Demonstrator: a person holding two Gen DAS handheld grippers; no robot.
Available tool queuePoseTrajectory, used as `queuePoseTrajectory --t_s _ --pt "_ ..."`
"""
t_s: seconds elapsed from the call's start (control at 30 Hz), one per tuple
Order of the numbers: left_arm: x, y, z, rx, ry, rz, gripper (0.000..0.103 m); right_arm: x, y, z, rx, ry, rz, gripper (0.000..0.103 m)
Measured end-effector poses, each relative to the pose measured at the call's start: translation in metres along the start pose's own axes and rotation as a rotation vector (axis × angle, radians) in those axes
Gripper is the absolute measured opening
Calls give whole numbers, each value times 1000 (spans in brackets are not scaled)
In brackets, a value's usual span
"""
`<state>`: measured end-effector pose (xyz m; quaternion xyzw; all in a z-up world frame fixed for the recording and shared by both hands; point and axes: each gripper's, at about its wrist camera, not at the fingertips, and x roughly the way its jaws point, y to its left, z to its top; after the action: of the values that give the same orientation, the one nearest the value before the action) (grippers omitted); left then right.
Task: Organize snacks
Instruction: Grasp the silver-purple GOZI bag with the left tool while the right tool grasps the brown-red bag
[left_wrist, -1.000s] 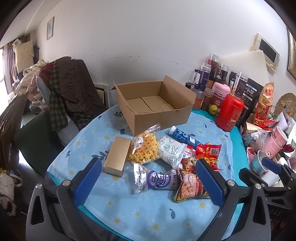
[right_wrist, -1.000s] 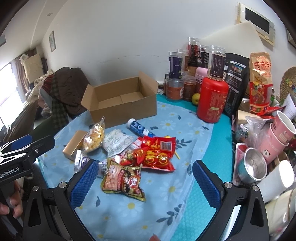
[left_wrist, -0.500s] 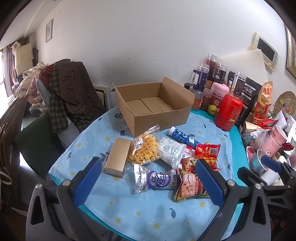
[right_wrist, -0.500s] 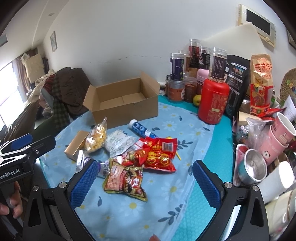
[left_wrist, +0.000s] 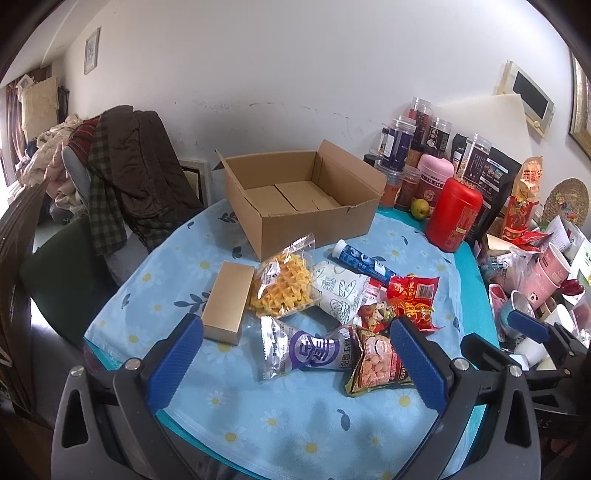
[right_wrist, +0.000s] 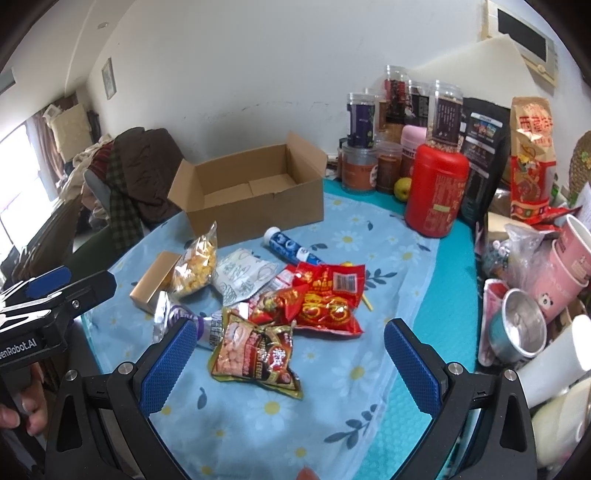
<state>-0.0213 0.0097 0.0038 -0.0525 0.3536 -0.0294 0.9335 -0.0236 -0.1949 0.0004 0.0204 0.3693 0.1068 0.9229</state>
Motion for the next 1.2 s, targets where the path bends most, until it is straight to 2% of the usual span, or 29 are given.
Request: queuePoseTrajectory --t_s 0.27,0.67,1.07,1.13,1.2 --pt "14 11 -6 -21 26 -32 103 25 5 -11 4 61 33 103" --pt "32 28 -14 -54 56 -39 103 74 13 -22 5 162 66 103" --pt "55 32 -4 -40 65 -41 103 118 20 -28 1 269 51 103" --pt "60 29 0 -26 69 -52 103 125 16 -30 20 299 78 103" --pt "65 25 4 -14 70 -68 103 127 12 -31 25 320 98 93"
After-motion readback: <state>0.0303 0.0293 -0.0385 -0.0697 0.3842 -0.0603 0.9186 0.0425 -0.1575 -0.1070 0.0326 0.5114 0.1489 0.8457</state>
